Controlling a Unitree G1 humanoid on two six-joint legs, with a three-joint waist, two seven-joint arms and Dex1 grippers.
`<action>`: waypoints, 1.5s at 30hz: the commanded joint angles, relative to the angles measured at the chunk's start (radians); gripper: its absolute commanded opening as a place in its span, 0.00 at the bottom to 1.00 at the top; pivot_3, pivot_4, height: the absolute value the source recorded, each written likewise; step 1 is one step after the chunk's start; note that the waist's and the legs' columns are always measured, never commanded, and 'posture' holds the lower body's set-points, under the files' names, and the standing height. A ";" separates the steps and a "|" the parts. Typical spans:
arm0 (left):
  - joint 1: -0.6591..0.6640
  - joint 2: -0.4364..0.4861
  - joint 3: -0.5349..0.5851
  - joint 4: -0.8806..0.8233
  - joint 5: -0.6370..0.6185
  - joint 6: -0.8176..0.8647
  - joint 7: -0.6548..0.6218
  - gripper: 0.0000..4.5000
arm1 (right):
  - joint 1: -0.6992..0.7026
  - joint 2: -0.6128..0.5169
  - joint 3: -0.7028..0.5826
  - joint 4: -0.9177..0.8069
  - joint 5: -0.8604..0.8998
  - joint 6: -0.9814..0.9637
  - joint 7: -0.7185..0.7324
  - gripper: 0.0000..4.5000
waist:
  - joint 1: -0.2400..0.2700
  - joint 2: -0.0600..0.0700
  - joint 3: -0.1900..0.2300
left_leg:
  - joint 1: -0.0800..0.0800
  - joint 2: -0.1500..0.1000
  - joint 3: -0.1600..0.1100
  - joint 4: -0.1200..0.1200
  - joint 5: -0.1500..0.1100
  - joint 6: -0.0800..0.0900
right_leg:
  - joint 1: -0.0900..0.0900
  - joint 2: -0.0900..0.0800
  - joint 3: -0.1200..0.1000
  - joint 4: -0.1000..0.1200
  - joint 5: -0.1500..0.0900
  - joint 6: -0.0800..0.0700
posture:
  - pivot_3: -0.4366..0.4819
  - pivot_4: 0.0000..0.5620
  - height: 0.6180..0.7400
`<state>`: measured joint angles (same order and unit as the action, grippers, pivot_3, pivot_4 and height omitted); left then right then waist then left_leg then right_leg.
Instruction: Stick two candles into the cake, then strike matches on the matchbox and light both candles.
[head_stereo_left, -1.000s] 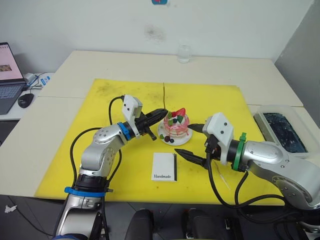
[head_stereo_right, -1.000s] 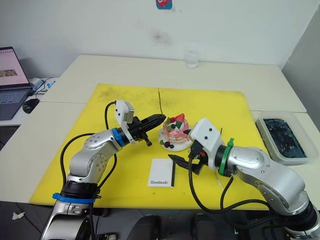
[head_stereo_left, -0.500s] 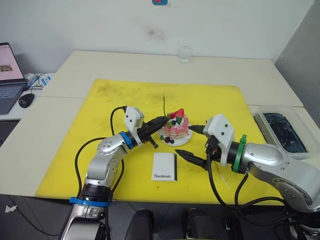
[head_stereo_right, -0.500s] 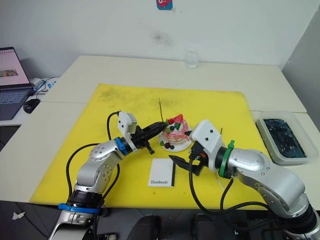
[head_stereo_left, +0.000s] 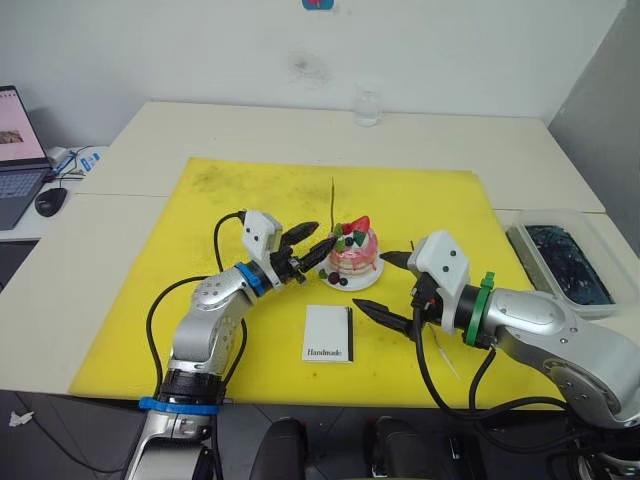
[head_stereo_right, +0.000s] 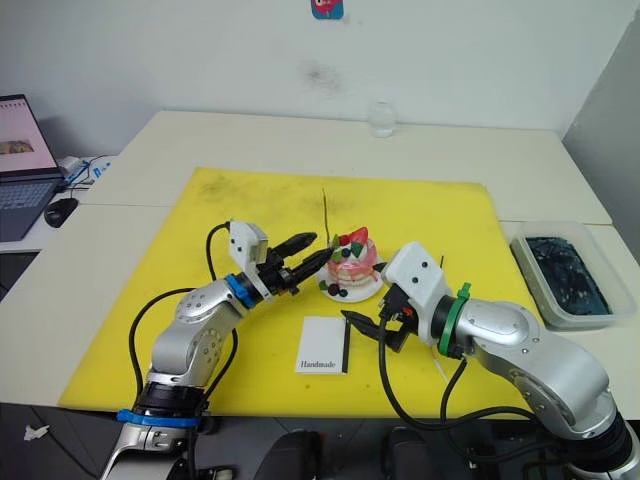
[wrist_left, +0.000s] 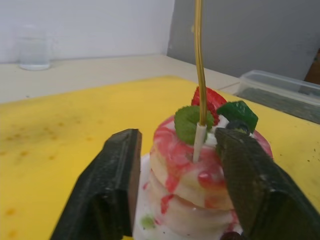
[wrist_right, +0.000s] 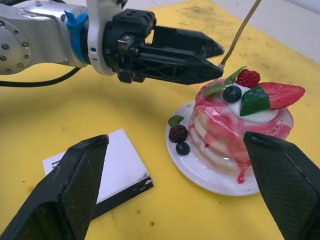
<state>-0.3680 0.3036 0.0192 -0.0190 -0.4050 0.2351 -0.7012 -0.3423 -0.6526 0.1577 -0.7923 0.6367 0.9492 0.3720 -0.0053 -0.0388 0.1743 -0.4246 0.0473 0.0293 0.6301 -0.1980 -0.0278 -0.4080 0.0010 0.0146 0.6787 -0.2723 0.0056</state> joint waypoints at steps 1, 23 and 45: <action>0.009 0.012 0.028 -0.079 -0.015 0.003 0.019 0.94 | -0.004 0.006 -0.026 -0.024 -0.016 -0.025 0.007 1.00 | 0.000 0.000 0.000 | 0.000 0.000 0.000 0.000 0.000 0.000 | 0.000 0.000 0.000 0.000 0.000 0.000 | 0.48 0.27 1.00; 0.246 0.409 -0.114 -0.591 -0.169 0.213 -0.334 0.99 | 0.595 -0.085 -0.338 -0.229 -0.045 -0.082 0.021 1.00 | 0.003 0.000 0.000 | 0.006 0.000 0.001 -0.001 0.000 0.000 | 0.003 -0.007 0.000 0.000 -0.004 -0.005 | 0.48 0.27 1.00; 0.145 0.379 -0.235 -0.599 -0.133 0.244 -0.325 1.00 | 0.804 0.013 -0.164 -0.141 -0.311 -0.155 -0.062 0.46 | 0.000 0.000 0.000 | 0.007 0.000 0.002 -0.001 0.000 0.000 | 0.004 -0.006 0.001 0.000 -0.005 -0.006 | 0.48 0.27 1.00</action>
<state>-0.2084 0.6900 -0.2112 -0.5855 -0.5351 0.4896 -1.0328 0.4576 -0.6275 -0.0096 -0.9205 0.3558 0.7887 0.3242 -0.0049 -0.0385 0.1743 -0.4180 0.0474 0.0309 0.6289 -0.1982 -0.0282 -0.4044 -0.0049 0.0161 0.6785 -0.2776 -0.0007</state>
